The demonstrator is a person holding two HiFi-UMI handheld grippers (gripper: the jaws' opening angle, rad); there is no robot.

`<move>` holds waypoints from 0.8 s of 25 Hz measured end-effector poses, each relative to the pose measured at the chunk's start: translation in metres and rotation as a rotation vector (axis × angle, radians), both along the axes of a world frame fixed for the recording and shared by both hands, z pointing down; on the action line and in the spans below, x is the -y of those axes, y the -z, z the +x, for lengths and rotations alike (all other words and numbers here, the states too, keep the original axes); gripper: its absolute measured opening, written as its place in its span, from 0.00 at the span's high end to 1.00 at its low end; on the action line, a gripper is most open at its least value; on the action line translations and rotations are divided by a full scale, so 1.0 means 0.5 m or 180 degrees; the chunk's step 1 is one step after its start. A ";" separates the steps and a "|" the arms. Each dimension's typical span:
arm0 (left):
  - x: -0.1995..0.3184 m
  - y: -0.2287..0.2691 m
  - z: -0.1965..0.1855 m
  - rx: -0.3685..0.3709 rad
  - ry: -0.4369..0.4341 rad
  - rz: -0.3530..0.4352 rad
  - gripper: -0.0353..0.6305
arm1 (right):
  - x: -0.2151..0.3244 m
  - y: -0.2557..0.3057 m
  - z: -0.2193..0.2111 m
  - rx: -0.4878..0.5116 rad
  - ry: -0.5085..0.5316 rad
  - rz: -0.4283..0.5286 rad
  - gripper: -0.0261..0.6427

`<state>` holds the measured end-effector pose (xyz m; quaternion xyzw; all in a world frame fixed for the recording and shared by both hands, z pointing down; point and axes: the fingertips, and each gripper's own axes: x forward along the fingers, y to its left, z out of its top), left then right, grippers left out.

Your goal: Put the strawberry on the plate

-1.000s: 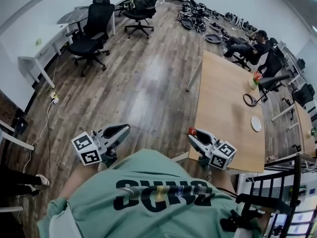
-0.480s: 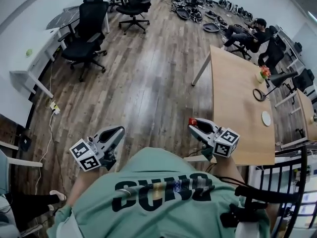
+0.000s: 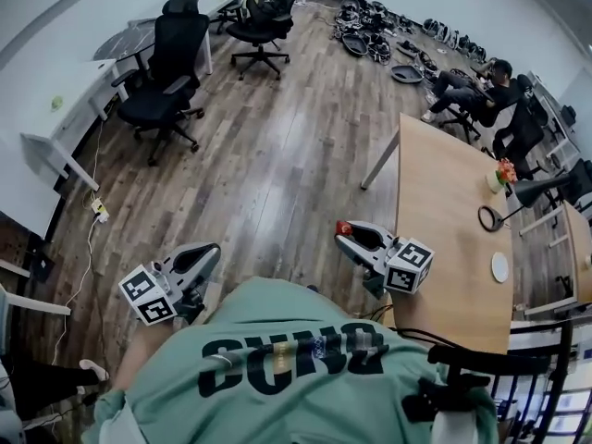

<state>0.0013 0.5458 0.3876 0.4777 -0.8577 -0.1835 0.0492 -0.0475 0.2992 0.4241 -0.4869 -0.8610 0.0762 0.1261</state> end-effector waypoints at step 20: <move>0.526 0.074 -0.467 -0.0013 -0.0526 -0.0032 0.94 | 0.511 -0.008 -0.394 0.0033 -0.0397 -0.0264 0.76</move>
